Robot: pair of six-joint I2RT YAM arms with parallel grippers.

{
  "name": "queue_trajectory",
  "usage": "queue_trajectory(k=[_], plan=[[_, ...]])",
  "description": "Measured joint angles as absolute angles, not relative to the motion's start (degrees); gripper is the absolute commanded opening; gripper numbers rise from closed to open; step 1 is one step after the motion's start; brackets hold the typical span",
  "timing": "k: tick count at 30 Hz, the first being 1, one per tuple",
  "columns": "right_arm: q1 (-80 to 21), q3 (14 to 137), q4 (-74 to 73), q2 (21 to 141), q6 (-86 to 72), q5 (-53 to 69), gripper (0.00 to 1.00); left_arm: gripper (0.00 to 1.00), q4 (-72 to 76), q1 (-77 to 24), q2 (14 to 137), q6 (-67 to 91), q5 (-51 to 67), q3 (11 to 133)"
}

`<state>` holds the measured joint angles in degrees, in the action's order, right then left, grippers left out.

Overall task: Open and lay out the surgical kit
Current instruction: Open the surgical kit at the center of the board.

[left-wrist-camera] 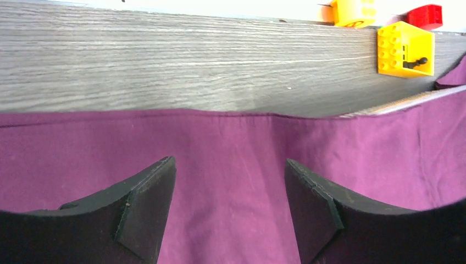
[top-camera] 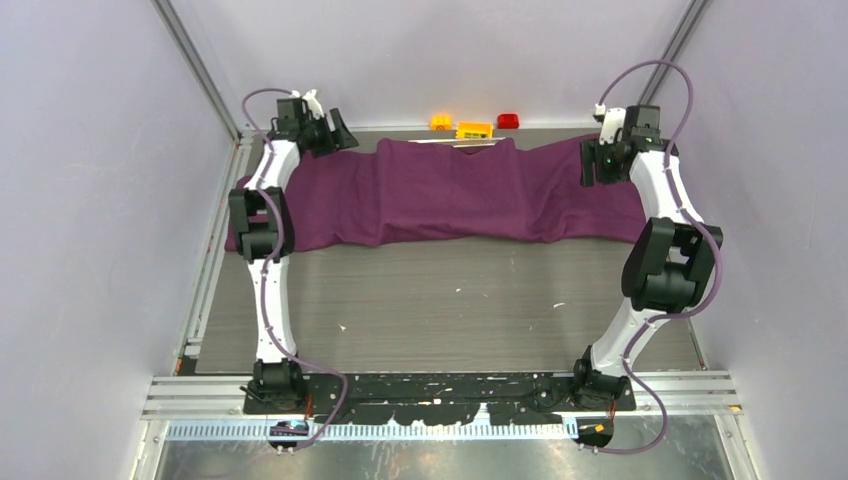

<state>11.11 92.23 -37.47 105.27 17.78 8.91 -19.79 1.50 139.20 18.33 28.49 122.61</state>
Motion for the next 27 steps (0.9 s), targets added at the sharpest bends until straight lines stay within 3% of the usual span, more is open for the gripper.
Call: queue_trajectory(k=[5, 14, 27], plan=[[11.9, 89.0, -38.8, 103.5, 17.6, 8.8, 0.70, 0.75, -20.6, 0.4, 145.9, 20.7, 28.8, 129.2], [11.7, 85.2, -39.1, 103.4, 17.0, 9.0, 0.70, 0.72, -15.6, -2.3, 146.9, 30.5, 33.9, 129.4], [11.7, 81.8, -38.9, 103.4, 16.8, 9.1, 0.70, 0.48, -11.1, -3.1, 149.8, 40.5, 37.7, 130.2]])
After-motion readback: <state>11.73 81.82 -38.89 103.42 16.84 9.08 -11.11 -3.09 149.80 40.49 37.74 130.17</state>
